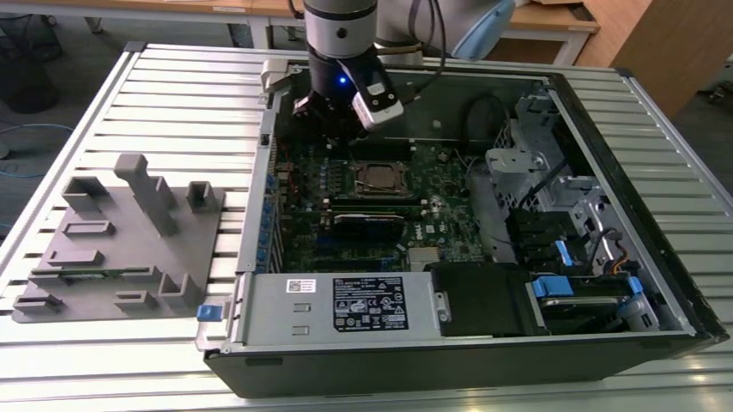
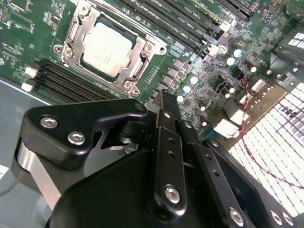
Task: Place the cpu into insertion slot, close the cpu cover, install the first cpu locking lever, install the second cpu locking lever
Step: 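Install the first cpu locking lever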
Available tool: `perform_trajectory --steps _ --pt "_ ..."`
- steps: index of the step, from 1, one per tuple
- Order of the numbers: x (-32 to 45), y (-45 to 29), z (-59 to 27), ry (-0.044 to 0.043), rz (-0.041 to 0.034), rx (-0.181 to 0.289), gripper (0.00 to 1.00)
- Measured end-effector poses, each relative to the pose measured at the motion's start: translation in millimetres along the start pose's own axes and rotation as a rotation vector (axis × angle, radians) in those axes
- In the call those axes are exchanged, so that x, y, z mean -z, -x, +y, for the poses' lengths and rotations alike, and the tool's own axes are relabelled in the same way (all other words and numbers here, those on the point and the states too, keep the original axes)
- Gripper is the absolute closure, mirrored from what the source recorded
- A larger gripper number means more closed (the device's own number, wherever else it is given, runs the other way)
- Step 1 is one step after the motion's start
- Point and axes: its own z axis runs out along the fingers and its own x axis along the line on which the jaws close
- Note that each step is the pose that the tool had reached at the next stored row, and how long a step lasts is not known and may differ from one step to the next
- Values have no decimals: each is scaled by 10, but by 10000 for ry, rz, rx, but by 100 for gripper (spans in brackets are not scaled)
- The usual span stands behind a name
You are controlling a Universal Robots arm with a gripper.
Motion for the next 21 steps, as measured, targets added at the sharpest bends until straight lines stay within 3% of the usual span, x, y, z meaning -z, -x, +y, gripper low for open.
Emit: perform_trajectory --steps 4,7,12,14,16,18,21 --pt "105 5 5 0 -1 -1 89" --pt "107 0 5 4 -4 -2 89" --pt "88 -93 6 0 -2 -1 89" --pt "86 -134 6 38 -96 2 89" --pt "86 -167 7 142 -209 0 89" --pt "87 -186 7 235 -277 -3 89" --pt "87 -188 8 266 -295 -2 89"
